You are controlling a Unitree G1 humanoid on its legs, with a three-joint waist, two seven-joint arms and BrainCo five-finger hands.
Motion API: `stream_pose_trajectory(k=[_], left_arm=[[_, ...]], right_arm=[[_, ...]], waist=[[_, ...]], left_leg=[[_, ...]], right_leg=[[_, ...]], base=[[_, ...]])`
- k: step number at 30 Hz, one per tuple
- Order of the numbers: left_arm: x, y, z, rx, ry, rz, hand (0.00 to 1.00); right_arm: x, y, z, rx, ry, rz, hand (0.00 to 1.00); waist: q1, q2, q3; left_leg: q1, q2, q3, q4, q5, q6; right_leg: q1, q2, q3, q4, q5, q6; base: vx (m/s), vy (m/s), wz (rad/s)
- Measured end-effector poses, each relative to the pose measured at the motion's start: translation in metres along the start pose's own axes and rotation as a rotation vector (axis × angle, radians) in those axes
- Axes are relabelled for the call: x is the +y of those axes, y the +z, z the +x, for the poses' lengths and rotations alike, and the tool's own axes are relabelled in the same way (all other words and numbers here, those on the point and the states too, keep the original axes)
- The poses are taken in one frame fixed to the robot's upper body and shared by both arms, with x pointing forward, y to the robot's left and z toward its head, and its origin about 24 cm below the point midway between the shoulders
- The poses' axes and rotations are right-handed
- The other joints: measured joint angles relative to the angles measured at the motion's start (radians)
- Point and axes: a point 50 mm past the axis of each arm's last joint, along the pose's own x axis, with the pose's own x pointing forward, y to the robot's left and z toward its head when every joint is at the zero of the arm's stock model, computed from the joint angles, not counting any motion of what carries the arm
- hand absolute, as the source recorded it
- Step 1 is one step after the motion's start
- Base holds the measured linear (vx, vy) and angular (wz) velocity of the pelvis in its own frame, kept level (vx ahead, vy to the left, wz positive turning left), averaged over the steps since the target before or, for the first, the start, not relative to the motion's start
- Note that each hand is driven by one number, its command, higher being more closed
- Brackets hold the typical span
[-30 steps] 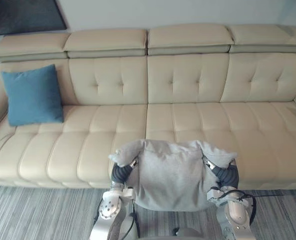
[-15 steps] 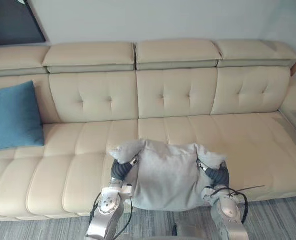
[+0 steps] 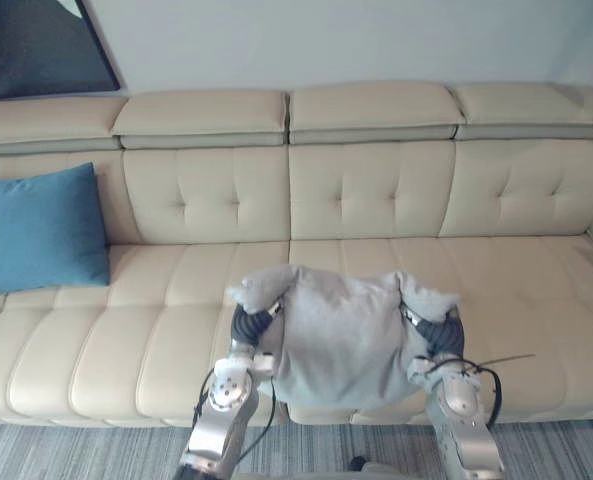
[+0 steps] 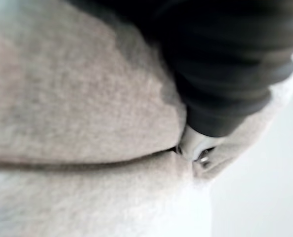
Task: Pick up cushions and gather them together orderly.
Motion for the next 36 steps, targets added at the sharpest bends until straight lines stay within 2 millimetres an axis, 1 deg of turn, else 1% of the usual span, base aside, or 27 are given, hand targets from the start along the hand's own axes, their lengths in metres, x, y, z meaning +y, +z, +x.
stream_pose_trajectory(k=[1,2,4,5,6,7,9,11,12,14,15,16,17,18,19,20,22,25,26,27,29,30,31,32,34,36], left_arm=[[-0.001,0.011,0.015,-0.043,0.005,0.027,1.0],[-0.002,0.017,0.021,-0.062,0.013,0.037,1.0],[-0.005,0.045,0.047,-0.158,0.07,0.052,1.0],[-0.007,0.062,0.058,-0.214,0.088,0.056,1.0],[-0.008,0.071,0.063,-0.242,0.097,0.057,1.0],[-0.009,0.087,0.071,-0.294,0.118,0.054,1.0],[-0.009,0.104,0.078,-0.349,0.147,0.044,1.0],[-0.009,0.136,0.091,-0.439,0.171,0.042,1.0],[-0.01,0.143,0.094,-0.457,0.177,0.044,1.0],[-0.015,0.18,0.106,-0.545,0.183,0.048,1.0],[-0.016,0.187,0.109,-0.559,0.189,0.045,1.0],[-0.016,0.202,0.114,-0.581,0.214,0.039,1.0],[-0.019,0.217,0.118,-0.607,0.219,0.028,1.0],[-0.02,0.22,0.119,-0.61,0.22,0.024,1.0],[-0.022,0.237,0.122,-0.635,0.232,0.009,1.0],[-0.022,0.241,0.123,-0.641,0.235,0.007,1.0],[-0.025,0.256,0.128,-0.649,0.245,0.007,1.0],[-0.027,0.26,0.132,-0.639,0.252,0.012,1.0],[-0.028,0.261,0.134,-0.631,0.255,0.011,0.0],[-0.029,0.263,0.137,-0.617,0.262,0.015,0.0],[-0.029,0.265,0.14,-0.602,0.269,0.01,0.0],[-0.029,0.27,0.14,-0.604,0.275,-0.008,0.0],[-0.028,0.274,0.14,-0.61,0.279,-0.02,0.0],[-0.029,0.281,0.139,-0.628,0.281,-0.033,0.0],[-0.029,0.293,0.138,-0.644,0.284,-0.068,0.0],[-0.022,0.298,0.14,-0.635,0.289,-0.084,0.0]], right_arm=[[0.008,0.011,0.014,-0.044,0.004,0.008,1.0],[0.011,0.016,0.021,-0.065,-0.001,0.01,1.0],[0.03,0.047,0.048,-0.186,0.001,-0.026,1.0],[0.036,0.066,0.059,-0.256,-0.005,-0.035,1.0],[0.039,0.076,0.064,-0.294,-0.015,-0.047,1.0],[0.045,0.094,0.072,-0.358,-0.022,-0.056,1.0],[0.054,0.114,0.079,-0.431,-0.03,-0.076,1.0],[0.065,0.147,0.09,-0.533,-0.061,-0.08,1.0],[0.066,0.153,0.092,-0.55,-0.067,-0.076,1.0],[0.071,0.187,0.102,-0.634,-0.099,-0.07,1.0],[0.073,0.193,0.104,-0.649,-0.104,-0.068,1.0],[0.076,0.206,0.108,-0.673,-0.119,-0.065,1.0],[0.077,0.22,0.112,-0.699,-0.137,-0.064,1.0],[0.078,0.222,0.112,-0.703,-0.139,-0.062,1.0],[0.079,0.236,0.116,-0.728,-0.158,-0.058,1.0],[0.08,0.24,0.117,-0.733,-0.16,-0.057,1.0],[0.078,0.257,0.122,-0.758,-0.182,-0.069,1.0],[0.076,0.264,0.126,-0.751,-0.2,-0.063,1.0],[0.077,0.266,0.129,-0.742,-0.206,-0.067,1.0],[0.077,0.268,0.133,-0.724,-0.212,-0.078,0.0],[0.074,0.269,0.137,-0.71,-0.225,-0.083,0.0],[0.07,0.275,0.137,-0.725,-0.237,-0.08,0.0],[0.069,0.281,0.136,-0.742,-0.242,-0.079,0.0],[0.065,0.291,0.135,-0.771,-0.252,-0.076,0.0],[0.059,0.305,0.134,-0.794,-0.266,-0.06,0.0],[0.056,0.309,0.139,-0.766,-0.263,-0.033,0.0]], waist=[[0.0,-0.001,0.004],[0.0,-0.002,0.006],[0.0,-0.003,0.015],[-0.001,-0.002,0.037],[-0.001,0.0,0.045],[0.001,-0.002,0.047],[0.0,-0.002,0.053],[0.0,-0.001,0.081],[0.0,0.0,0.087],[-0.001,0.0,0.096],[-0.001,0.001,0.099],[-0.003,0.002,0.104],[-0.004,0.005,0.13],[-0.004,0.006,0.134],[-0.005,0.006,0.148],[-0.006,0.006,0.151],[-0.007,0.013,0.181],[-0.008,0.017,0.194],[-0.007,0.018,0.196],[-0.006,0.018,0.215],[-0.006,0.018,0.231],[-0.003,0.019,0.247],[-0.003,0.019,0.25],[-0.003,0.019,0.252],[-0.001,0.018,0.256],[0.0,0.018,0.257]], left_leg=[[-0.029,-0.007,-0.003,-0.005,0.018,0.001],[-0.044,-0.009,-0.004,-0.004,0.025,0.0],[-0.139,-0.021,-0.016,0.01,0.054,-0.004],[-0.173,-0.024,-0.021,0.016,0.065,-0.006],[-0.192,-0.025,-0.026,0.018,0.071,-0.007],[-0.233,-0.024,-0.028,0.028,0.077,-0.012],[-0.272,-0.021,-0.028,0.037,0.078,-0.014],[-0.305,-0.016,-0.022,0.033,0.092,-0.027],[-0.312,-0.015,-0.021,0.031,0.096,-0.029],[-0.373,-0.009,-0.018,0.023,0.12,-0.038],[-0.382,-0.008,-0.016,0.018,0.125,-0.04],[-0.397,-0.006,-0.011,-0.002,0.139,-0.045],[-0.404,-0.002,-0.008,-0.009,0.146,-0.046],[-0.407,0.0,-0.007,-0.009,0.146,-0.047],[-0.435,0.007,0.0,-0.012,0.15,-0.051],[-0.443,0.008,0.0,-0.014,0.152,-0.053],[-0.465,0.013,0.001,-0.034,0.166,-0.06],[-0.498,0.021,0.0,-0.039,0.17,-0.066],[-0.513,0.024,0.0,-0.04,0.174,-0.072],[-0.518,0.026,0.001,-0.04,0.174,-0.073],[-0.531,0.028,0.001,-0.04,0.18,-0.08],[-0.538,0.03,0.0,-0.04,0.181,-0.08],[-0.548,0.031,0.0,-0.04,0.182,-0.081],[-0.566,0.033,-0.001,-0.041,0.186,-0.086],[-0.579,0.038,-0.002,-0.045,0.196,-0.089],[-0.579,0.041,-0.002,-0.049,0.196,-0.089]], right_leg=[[-0.024,-0.008,-0.006,-0.011,0.019,0.001],[-0.039,-0.013,-0.011,-0.013,0.028,0.002],[-0.125,-0.027,-0.014,-0.012,0.062,0.0],[-0.153,-0.031,-0.015,-0.011,0.074,-0.001],[-0.168,-0.033,-0.018,-0.011,0.08,-0.003],[-0.206,-0.034,-0.02,-0.009,0.089,-0.006],[-0.243,-0.032,-0.019,-0.005,0.096,-0.009],[-0.282,-0.031,-0.02,-0.004,0.108,-0.018],[-0.289,-0.03,-0.02,-0.005,0.111,-0.019],[-0.351,-0.022,-0.017,-0.017,0.138,-0.025],[-0.363,-0.02,-0.015,-0.022,0.144,-0.026],[-0.382,-0.016,-0.013,-0.037,0.157,-0.031],[-0.386,-0.012,-0.012,-0.054,0.17,-0.033],[-0.389,-0.011,-0.012,-0.056,0.172,-0.033],[-0.408,-0.002,-0.009,-0.081,0.191,-0.035],[-0.414,0.001,-0.007,-0.089,0.197,-0.035],[-0.421,0.011,-0.01,-0.144,0.227,-0.04],[-0.444,0.018,-0.014,-0.165,0.238,-0.043],[-0.459,0.02,-0.017,-0.167,0.239,-0.045],[-0.461,0.023,-0.019,-0.171,0.242,-0.048],[-0.464,0.025,-0.024,-0.179,0.242,-0.048],[-0.467,0.027,-0.027,-0.186,0.243,-0.049],[-0.471,0.028,-0.031,-0.194,0.247,-0.052],[-0.48,0.029,-0.038,-0.205,0.252,-0.053],[-0.484,0.029,-0.046,-0.219,0.257,-0.053],[-0.484,0.03,-0.049,-0.219,0.257,-0.053]], base=[[-0.13,0.029,0.18],[-0.14,0.011,0.18],[-0.18,-0.001,0.18],[-0.17,-0.003,0.2],[-0.17,-0.008,0.17],[-0.13,-0.011,0.11],[-0.12,-0.034,0.02],[-0.1,-0.043,-0.06],[-0.08,-0.038,-0.05],[-0.06,-0.048,-0.03],[-0.01,-0.039,-0.1],[0.02,-0.02,-0.12],[0.01,-0.028,-0.11],[0.01,-0.024,-0.13],[0.0,-0.023,-0.1],[0.0,-0.017,-0.09],[0.01,-0.018,-0.04],[0.0,-0.011,0.0],[0.0,-0.017,0.04],[0.0,-0.018,0.03],[0.0,-0.015,0.08],[0.0,-0.02,0.11],[0.0,-0.023,0.12],[-0.01,-0.02,0.15],[-0.01,-0.017,0.14],[0.0,-0.006,0.03]])
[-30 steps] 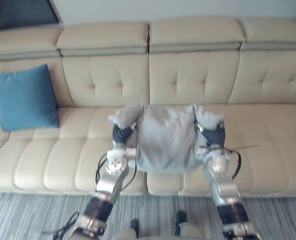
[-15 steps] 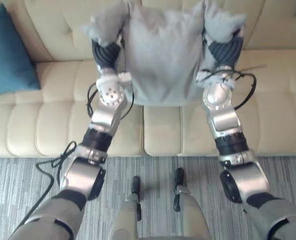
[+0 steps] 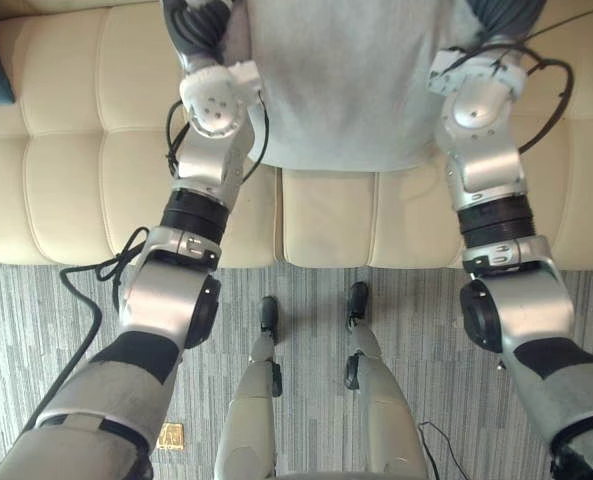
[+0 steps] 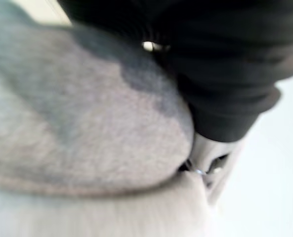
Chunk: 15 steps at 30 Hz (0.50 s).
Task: Pick up cushions and gather them together orderly.
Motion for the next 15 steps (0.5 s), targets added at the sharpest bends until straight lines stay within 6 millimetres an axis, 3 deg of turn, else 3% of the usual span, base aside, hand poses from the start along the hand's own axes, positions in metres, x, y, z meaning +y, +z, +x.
stream_pose_trajectory(k=[4,8,12,15], left_arm=[[0.009,0.011,0.012,-0.019,-0.009,0.012,0.0],[0.048,0.036,0.034,-0.073,0.023,-0.002,0.0],[0.074,0.041,0.042,-0.056,0.09,-0.092,0.0],[0.095,0.02,0.034,-0.006,0.131,-0.143,0.0]], right_arm=[[-0.015,0.003,0.022,0.038,-0.004,0.007,0.0],[-0.063,0.012,0.052,0.027,-0.007,-0.063,0.0],[-0.086,0.013,0.059,0.066,-0.066,0.015,0.0],[-0.09,-0.008,0.046,0.132,-0.071,0.097,0.0]], waist=[[0.002,0.0,0.0],[0.001,0.0,0.009],[-0.001,0.001,0.012],[-0.003,0.001,0.012]], left_leg=[[0.003,0.001,0.0,-0.009,0.0,0.0],[0.022,0.003,0.0,-0.014,0.0,0.0],[0.038,0.003,0.0,-0.015,0.0,0.0],[0.075,0.004,0.003,-0.018,0.0,0.0]], right_leg=[[0.0,0.0,-0.004,0.0,0.0,0.0],[0.024,0.0,-0.017,0.0,0.0,0.0],[0.042,0.0,-0.022,0.0,0.0,0.0],[0.082,0.003,-0.017,-0.013,0.0,0.0]], base=[[0.0,-0.001,0.01],[0.0,-0.005,0.05],[0.01,-0.006,0.03],[0.01,-0.008,-0.02]])
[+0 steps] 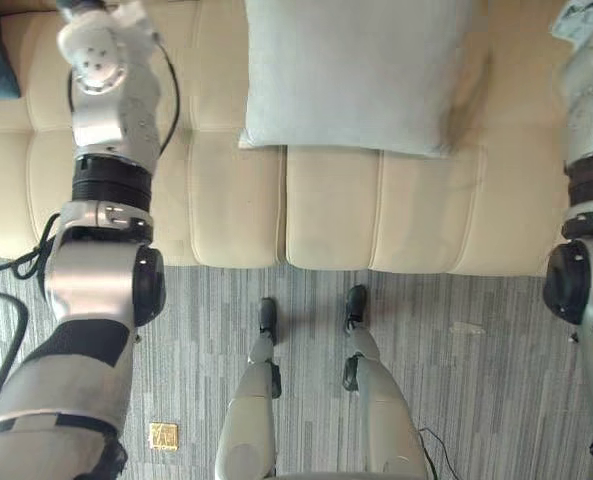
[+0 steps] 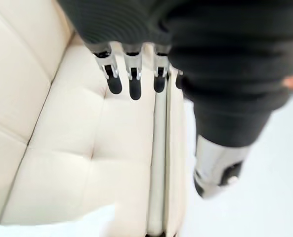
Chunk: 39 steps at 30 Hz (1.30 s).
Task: Pick up cushions and gather them together orderly.
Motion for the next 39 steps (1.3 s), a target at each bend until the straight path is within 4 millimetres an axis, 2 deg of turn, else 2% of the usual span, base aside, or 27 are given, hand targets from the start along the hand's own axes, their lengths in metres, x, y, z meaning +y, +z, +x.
stream_pose_trajectory(k=[1,2,4,5,7,8,9,11,12,14,16,17,18,20,21,22,25,28,33,36,37,38,39], left_arm=[[0.014,-0.008,-0.006,0.005,0.016,-0.002,0.0],[0.02,-0.012,-0.009,0.007,0.022,-0.002,0.0],[0.054,-0.037,-0.028,0.04,0.059,0.031,0.0],[0.06,-0.043,-0.033,0.054,0.065,0.039,0.0],[0.092,-0.093,-0.076,0.201,0.077,0.094,0.0],[0.101,-0.111,-0.095,0.262,0.072,0.115,0.0],[0.105,-0.12,-0.107,0.296,0.07,0.126,0.0],[0.119,-0.163,-0.173,0.484,-0.022,0.2,0.0],[0.121,-0.171,-0.187,0.526,-0.035,0.207,0.0],[0.141,-0.198,-0.253,0.726,-0.066,0.248,0.0],[0.157,-0.208,-0.285,0.842,-0.059,0.298,0.0],[0.172,-0.215,-0.307,0.926,-0.053,0.352,0.0],[0.177,-0.217,-0.315,0.958,-0.048,0.373,0.0],[0.204,-0.224,-0.358,1.132,0.006,0.436,0.0],[0.209,-0.225,-0.366,1.168,0.013,0.449,0.0],[0.218,-0.225,-0.386,1.247,0.022,0.481,0.0],[0.232,-0.225,-0.412,1.354,0.064,0.525,0.0],[0.241,-0.223,-0.429,1.426,0.118,0.54,0.0],[0.245,-0.222,-0.441,1.472,0.124,0.561,0.0],[0.243,-0.223,-0.44,1.471,0.1,0.576,0.0],[0.241,-0.223,-0.438,1.462,0.097,0.576,0.0],[0.241,-0.224,-0.434,1.45,0.088,0.589,0.0],[0.242,-0.224,-0.431,1.441,0.086,0.594,0.0]], right_arm=[[-0.003,-0.011,-0.01,0.016,0.013,0.021,0.0],[-0.004,-0.015,-0.014,0.02,0.019,0.021,0.0],[-0.016,-0.045,-0.04,0.056,0.067,-0.016,0.0],[-0.019,-0.051,-0.046,0.069,0.072,-0.02,0.0],[-0.041,-0.098,-0.092,0.192,0.11,-0.071,0.0],[-0.049,-0.113,-0.11,0.244,0.114,-0.076,0.0],[-0.053,-0.12,-0.121,0.272,0.114,-0.077,0.0],[-0.081,-0.158,-0.182,0.441,0.103,-0.102,0.0],[-0.087,-0.165,-0.196,0.483,0.091,-0.103,0.0],[-0.109,-0.195,-0.266,0.702,0.057,-0.115,0.0],[-0.122,-0.21,-0.311,0.853,0.037,-0.137,0.0],[-0.133,-0.22,-0.343,0.97,0.014,-0.163,0.0],[-0.137,-0.223,-0.356,1.016,-0.001,-0.168,0.0],[-0.155,-0.234,-0.415,1.24,-0.082,-0.177,0.0],[-0.159,-0.235,-0.426,1.281,-0.093,-0.183,0.0],[-0.168,-0.235,-0.449,1.371,-0.114,-0.201,0.0],[-0.177,-0.234,-0.479,1.49,-0.147,-0.212,0.0],[-0.182,-0.232,-0.495,1.565,-0.14,-0.237,0.0],[-0.181,-0.233,-0.498,1.59,-0.097,-0.272,0.0],[-0.177,-0.235,-0.498,1.602,-0.06,-0.291,0.0],[-0.176,-0.236,-0.498,1.606,-0.058,-0.292,0.0],[-0.171,-0.238,-0.499,1.614,-0.045,-0.286,0.0],[-0.172,-0.237,-0.502,1.629,-0.04,-0.292,0.0]], waist=[[0.0,0.0,0.0],[0.0,0.0,0.0],[-0.001,0.0,0.0],[-0.001,0.0,0.0],[-0.001,-0.002,-0.001],[-0.003,-0.002,-0.002],[-0.004,-0.002,-0.002],[-0.006,-0.003,-0.004],[-0.006,-0.004,-0.004],[-0.005,-0.01,-0.01],[-0.004,-0.011,-0.02],[-0.004,-0.011,-0.058],[-0.004,-0.011,-0.068],[-0.004,-0.009,-0.104],[-0.004,-0.01,-0.117],[-0.004,-0.011,-0.155],[-0.004,-0.015,-0.198],[-0.005,-0.021,-0.235],[-0.001,-0.033,-0.258],[-0.005,-0.043,-0.248],[0.002,-0.033,-0.25],[-0.003,-0.037,-0.243],[-0.005,-0.053,-0.245]], left_leg=[[0.016,0.001,0.002,-0.001,0.0,0.0],[0.02,0.001,0.003,-0.001,0.0,0.0],[0.051,0.0,0.005,-0.01,-0.001,0.001],[0.058,0.0,0.005,-0.01,-0.001,0.001],[0.111,0.002,0.006,-0.012,-0.005,0.006],[0.127,0.002,0.006,-0.01,-0.007,0.008],[0.137,0.002,0.006,-0.01,-0.01,0.013],[0.178,0.003,0.005,-0.009,-0.033,0.027],[0.186,0.003,0.004,-0.009,-0.035,0.03],[0.226,-0.001,0.004,-0.01,-0.043,0.039],[0.256,-0.003,0.005,-0.009,-0.053,0.043],[0.258,-0.003,0.005,-0.009,-0.055,0.04],[0.266,-0.003,0.005,-0.009,-0.056,0.041],[0.344,-0.001,0.014,-0.008,-0.076,0.043],[0.355,-0.001,0.018,-0.008,-0.08,0.043],[0.372,-0.001,0.029,-0.008,-0.09,0.041],[0.416,-0.001,0.047,-0.009,-0.106,0.041],[0.47,0.0,0.069,-0.009,-0.127,0.035],[0.524,0.002,0.115,0.0,-0.146,0.035],[0.53,0.01,0.131,0.058,-0.168,0.047],[0.522,0.036,0.127,0.064,-0.17,0.049],[0.512,0.034,0.113,0.086,-0.169,0.047],[0.513,0.026,0.093,0.098,-0.169,0.047]], right_leg=[[0.015,0.002,0.005,-0.005,0.0,0.0],[0.022,0.002,0.006,-0.009,0.0,0.0],[0.047,0.009,0.017,-0.016,0.0,0.0],[0.053,0.01,0.017,-0.016,0.0,0.0],[0.104,0.015,0.025,-0.017,-0.003,0.003],[0.122,0.015,0.027,-0.017,-0.007,0.006],[0.131,0.015,0.028,-0.017,-0.012,0.005],[0.172,0.02,0.031,-0.011,-0.033,0.009],[0.181,0.02,0.03,-0.01,-0.037,0.008],[0.211,0.017,0.03,0.013,-0.064,0.02],[0.236,0.015,0.031,0.021,-0.071,0.023],[0.239,0.015,0.029,0.023,-0.074,0.024],[0.246,0.015,0.029,0.023,-0.076,0.026],[0.321,0.016,0.03,0.021,-0.091,0.031],[0.33,0.016,0.031,0.021,-0.094,0.033],[0.344,0.016,0.039,0.02,-0.097,0.036],[0.39,0.017,0.054,0.001,-0.098,0.037],[0.447,0.021,0.076,-0.026,-0.095,0.04],[0.475,0.024,0.116,-0.025,-0.091,0.051],[0.462,0.019,0.118,0.07,-0.122,0.087],[0.44,0.027,0.124,0.124,-0.129,0.113],[0.344,-0.004,0.101,0.463,-0.263,0.061],[0.332,-0.038,0.094,0.627,-0.306,0.094]], base=[[0.04,-0.026,-0.05],[0.04,-0.027,-0.08],[0.04,-0.024,-0.1],[0.04,-0.022,-0.1],[0.06,-0.021,-0.08],[0.06,-0.013,-0.04],[0.05,0.001,-0.03],[0.03,0.016,0.03],[0.01,0.012,0.09],[0.01,0.003,0.02],[0.0,0.0,0.0],[0.0,0.0,0.0],[0.03,0.007,-0.01],[0.04,0.013,-0.08],[0.03,0.023,-0.15],[0.03,0.027,-0.16],[0.05,0.041,-0.18],[0.03,0.035,-0.21],[0.05,0.041,-0.31],[0.01,0.027,-0.05],[-0.03,-0.011,0.16],[-0.02,-0.026,0.4],[0.01,-0.053,0.57]])
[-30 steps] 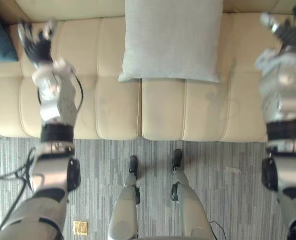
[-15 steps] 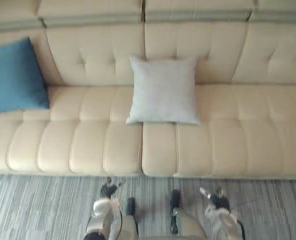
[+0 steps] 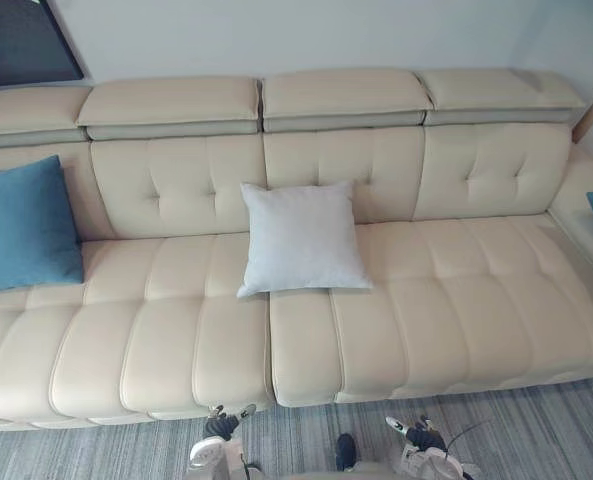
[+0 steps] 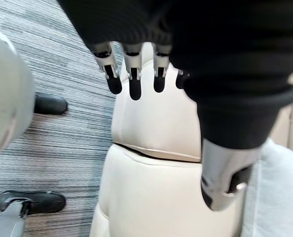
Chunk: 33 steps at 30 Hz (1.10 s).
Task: Pick up cushions and gather them together orderly.
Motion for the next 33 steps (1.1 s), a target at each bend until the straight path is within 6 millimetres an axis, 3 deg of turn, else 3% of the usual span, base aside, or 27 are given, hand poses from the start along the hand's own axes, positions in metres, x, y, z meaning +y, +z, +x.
stream_pose_trajectory(k=[1,2,3,5,6,7,8,9,10,12,14,15,16,19,20,21,23,25,26,33], left_arm=[[0.001,0.003,0.0,-0.011,0.003,0.001,0.0],[0.004,0.005,0.0,-0.022,0.009,0.004,0.0],[0.007,0.009,0.001,-0.034,0.017,-0.003,0.0],[-0.003,0.002,-0.001,-0.01,0.004,-0.038,0.0],[-0.009,0.001,-0.002,-0.01,-0.01,-0.05,0.0],[-0.013,0.008,0.0,-0.026,-0.016,-0.05,0.0],[-0.015,0.01,0.0,-0.03,-0.021,-0.049,0.0],[-0.018,0.012,0.0,-0.037,-0.024,-0.046,0.0],[-0.019,0.01,0.0,-0.028,-0.025,-0.038,0.0],[-0.019,0.012,0.001,-0.028,-0.023,-0.036,0.0],[-0.017,0.008,0.0,-0.02,-0.018,-0.033,0.0],[-0.018,0.009,0.0,-0.022,-0.021,-0.025,0.0],[-0.019,0.01,0.0,-0.024,-0.025,-0.023,0.0],[-0.018,0.009,0.0,-0.023,-0.023,-0.02,0.0],[-0.018,0.007,0.0,-0.015,-0.022,-0.019,0.0],[-0.018,0.007,0.0,-0.012,-0.022,-0.019,0.0],[-0.007,-0.002,-0.001,0.019,0.005,-0.003,0.0],[-0.003,-0.005,-0.001,0.032,0.014,0.004,0.0],[-0.003,-0.008,-0.001,0.044,0.015,0.006,0.0],[-0.003,-0.018,-0.003,0.085,0.004,0.033,0.0]], right_arm=[[0.0,-0.003,0.0,0.01,0.001,-0.005,0.0],[0.002,-0.006,-0.001,0.021,0.004,-0.004,0.0],[0.003,-0.007,-0.001,0.023,0.006,0.001,0.0],[0.007,0.01,0.003,-0.023,0.015,-0.002,0.0],[0.008,0.019,0.005,-0.045,0.017,-0.008,0.0],[0.018,0.026,0.006,-0.062,0.04,0.002,0.0],[0.02,0.029,0.007,-0.068,0.046,0.006,0.0],[0.023,0.034,0.007,-0.083,0.051,0.004,0.0],[0.028,0.039,0.008,-0.097,0.062,-0.006,0.0],[0.03,0.035,0.007,-0.087,0.063,-0.012,0.0],[0.022,0.021,0.005,-0.046,0.043,-0.022,0.0],[0.02,0.015,0.005,-0.024,0.032,-0.024,0.0],[0.014,0.015,0.005,-0.021,0.017,-0.029,0.0],[0.016,0.014,0.005,-0.02,0.019,-0.027,0.0],[0.017,0.013,0.005,-0.016,0.022,-0.025,0.0],[0.016,0.013,0.005,-0.015,0.021,-0.025,0.0],[0.024,-0.007,-0.001,0.044,0.04,-0.006,0.0],[0.024,-0.011,-0.002,0.058,0.045,-0.001,0.0],[0.02,-0.012,-0.002,0.061,0.03,0.014,0.0],[-0.004,-0.017,-0.002,0.076,-0.045,0.085,0.0]], waist=[[0.0,-0.012,-0.002],[0.0,-0.039,-0.014],[0.005,-0.062,-0.019],[0.029,-0.011,-0.028],[0.038,-0.003,-0.005],[0.042,-0.019,0.023],[0.041,-0.018,0.03],[0.055,0.01,0.039],[0.055,0.04,0.062],[0.049,0.046,0.079],[0.048,0.027,0.077],[0.043,0.024,0.077],[0.033,0.022,0.077],[0.03,0.018,0.075],[0.027,0.034,0.065],[0.027,0.035,0.064],[0.023,-0.004,0.018],[0.013,-0.017,0.009],[0.002,-0.013,0.005],[-0.001,0.021,-0.028]], left_leg=[[-0.001,-0.007,-0.014,0.009,0.0,0.0],[-0.016,-0.023,-0.036,0.038,0.0,0.0],[-0.04,-0.031,-0.044,0.068,-0.001,0.0],[-0.088,-0.003,-0.04,0.06,0.038,0.042],[-0.093,0.011,-0.04,0.049,0.072,0.011],[-0.128,-0.005,-0.04,0.085,0.07,0.008],[-0.145,-0.001,-0.042,0.101,0.065,0.002],[-0.188,0.031,-0.042,0.128,0.05,-0.021],[-0.207,0.069,-0.048,0.141,0.045,-0.053],[-0.211,0.088,-0.064,0.132,0.073,-0.068],[-0.198,0.085,-0.071,0.084,0.11,-0.067],[-0.206,0.08,-0.065,0.132,0.097,-0.05],[-0.216,0.068,-0.065,0.216,0.039,-0.027],[-0.19,0.055,-0.066,0.339,-0.076,-0.016],[-0.142,0.048,-0.075,0.315,-0.153,-0.028],[-0.136,0.047,-0.075,0.306,-0.161,-0.028],[-0.11,0.006,-0.018,0.203,-0.149,-0.002],[-0.078,-0.016,0.002,0.172,-0.148,0.002],[-0.053,-0.024,0.012,0.163,-0.15,0.003],[-0.005,-0.034,0.041,0.102,-0.132,0.006]], right_leg=[[0.008,-0.02,0.001,0.071,-0.012,0.015],[0.022,-0.055,0.012,0.128,-0.017,0.038],[0.015,-0.043,0.008,0.116,-0.02,0.056],[0.047,-0.002,0.016,-0.009,-0.023,0.073],[0.074,-0.005,0.031,-0.047,-0.056,0.042],[0.104,-0.015,0.027,-0.107,-0.116,0.013],[0.109,-0.013,0.011,-0.145,-0.125,0.003],[0.133,0.016,-0.017,-0.226,-0.124,-0.008],[0.152,0.05,-0.043,-0.288,-0.119,-0.049],[0.146,0.067,-0.067,-0.278,-0.11,-0.06],[0.13,0.053,-0.089,-0.277,-0.103,-0.083],[0.128,0.041,-0.101,-0.291,-0.088,-0.092],[0.127,0.033,-0.103,-0.322,-0.063,-0.098],[0.115,0.021,-0.081,-0.36,-0.023,-0.084],[0.101,0.024,-0.052,-0.362,-0.007,-0.058],[0.1,0.026,-0.049,-0.362,-0.006,-0.056],[0.106,0.001,-0.01,-0.419,0.046,-0.026],[0.13,-0.017,0.0,-0.454,0.072,-0.022],[0.162,-0.019,0.014,-0.493,0.095,-0.016],[0.183,-0.006,0.047,-0.566,0.129,0.006]], base=[[0.02,-0.107,0.71],[0.02,-0.161,0.59],[-0.04,-0.152,0.4],[-0.08,-0.095,0.0],[-0.13,-0.169,0.05],[-0.15,-0.207,0.1],[-0.22,-0.188,0.06],[-0.22,-0.152,-0.07],[-0.3,-0.163,-0.09],[-0.3,-0.131,0.15],[-0.28,-0.069,0.24],[-0.21,0.03,0.22],[-0.19,0.052,0.18],[-0.17,0.17,-0.16],[-0.13,0.216,-0.36],[-0.13,0.258,-0.47],[0.01,0.18,-0.42],[0.04,0.149,-0.32],[0.01,0.091,-0.2],[0.1,0.033,-0.17]])
